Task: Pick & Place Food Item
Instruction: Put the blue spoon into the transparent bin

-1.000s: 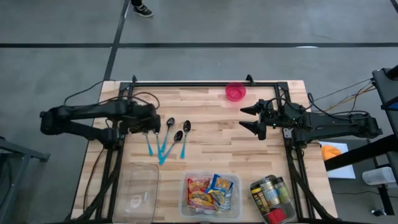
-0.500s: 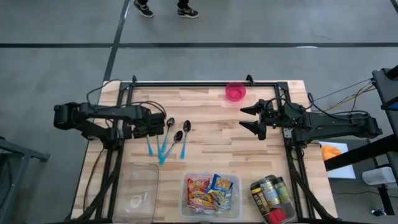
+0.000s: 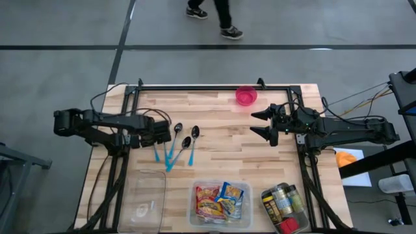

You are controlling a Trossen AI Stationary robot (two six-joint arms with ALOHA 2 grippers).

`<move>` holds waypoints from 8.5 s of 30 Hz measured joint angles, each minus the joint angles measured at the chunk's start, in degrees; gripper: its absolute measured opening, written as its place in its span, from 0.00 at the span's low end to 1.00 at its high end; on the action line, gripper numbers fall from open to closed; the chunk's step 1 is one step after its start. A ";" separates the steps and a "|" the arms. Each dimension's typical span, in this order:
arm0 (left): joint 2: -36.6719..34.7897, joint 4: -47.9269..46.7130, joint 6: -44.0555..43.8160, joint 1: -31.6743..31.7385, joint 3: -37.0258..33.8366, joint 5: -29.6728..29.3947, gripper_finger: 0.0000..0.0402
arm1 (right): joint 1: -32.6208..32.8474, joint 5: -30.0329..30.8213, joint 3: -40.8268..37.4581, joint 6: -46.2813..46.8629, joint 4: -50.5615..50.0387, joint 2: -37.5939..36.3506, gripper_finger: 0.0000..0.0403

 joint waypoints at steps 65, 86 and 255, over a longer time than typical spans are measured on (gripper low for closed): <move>-17.79 -14.64 9.40 -0.26 21.21 2.16 0.00 | 0.00 0.00 -0.01 0.01 -0.03 0.00 0.95; -14.53 -29.10 -17.34 -36.59 34.91 -0.96 0.00 | 0.02 0.00 0.02 0.00 -0.03 -0.01 0.95; 13.07 3.88 7.40 -1.95 9.97 2.89 0.03 | 0.02 0.00 -0.01 0.01 -0.03 0.01 0.95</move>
